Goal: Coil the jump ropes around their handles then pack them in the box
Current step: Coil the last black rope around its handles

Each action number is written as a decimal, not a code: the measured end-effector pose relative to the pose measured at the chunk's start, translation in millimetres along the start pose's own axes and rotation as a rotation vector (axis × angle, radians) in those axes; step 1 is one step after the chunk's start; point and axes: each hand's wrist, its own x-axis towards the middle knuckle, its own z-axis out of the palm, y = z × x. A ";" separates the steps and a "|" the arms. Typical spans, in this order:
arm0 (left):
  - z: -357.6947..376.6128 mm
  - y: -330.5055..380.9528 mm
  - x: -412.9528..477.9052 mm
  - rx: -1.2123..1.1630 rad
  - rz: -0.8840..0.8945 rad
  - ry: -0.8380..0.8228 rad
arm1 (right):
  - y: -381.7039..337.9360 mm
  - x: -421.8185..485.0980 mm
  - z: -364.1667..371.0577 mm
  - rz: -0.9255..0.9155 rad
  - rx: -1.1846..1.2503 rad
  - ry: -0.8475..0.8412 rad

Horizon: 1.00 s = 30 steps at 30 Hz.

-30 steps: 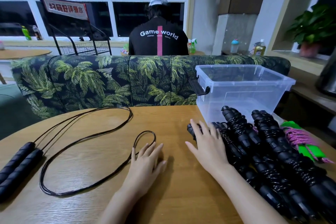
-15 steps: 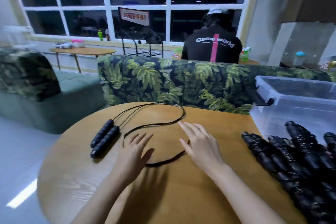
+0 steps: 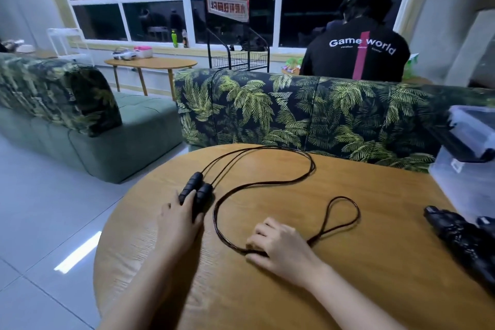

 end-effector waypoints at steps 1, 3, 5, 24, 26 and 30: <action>1.8 -1.6 2.6 -0.013 0.004 0.022 | 6.3 -3.2 1.7 0.002 -0.019 0.039; 4.8 -4.1 3.2 -0.039 0.028 0.051 | 21.1 -13.1 1.2 0.070 -0.052 0.084; 8.5 -6.7 1.3 -0.076 0.065 0.057 | 38.9 -28.8 -4.6 0.238 -0.044 0.102; 11.4 97.8 -104.4 -0.404 0.851 -0.364 | 78.2 -175.2 -70.6 0.614 -0.031 0.183; 9.2 97.5 -104.0 -0.412 0.826 -0.371 | 64.3 -173.2 -69.4 0.466 0.094 0.172; 7.5 98.8 -104.6 -0.416 0.794 -0.378 | 46.9 -155.2 -55.0 0.387 0.255 0.052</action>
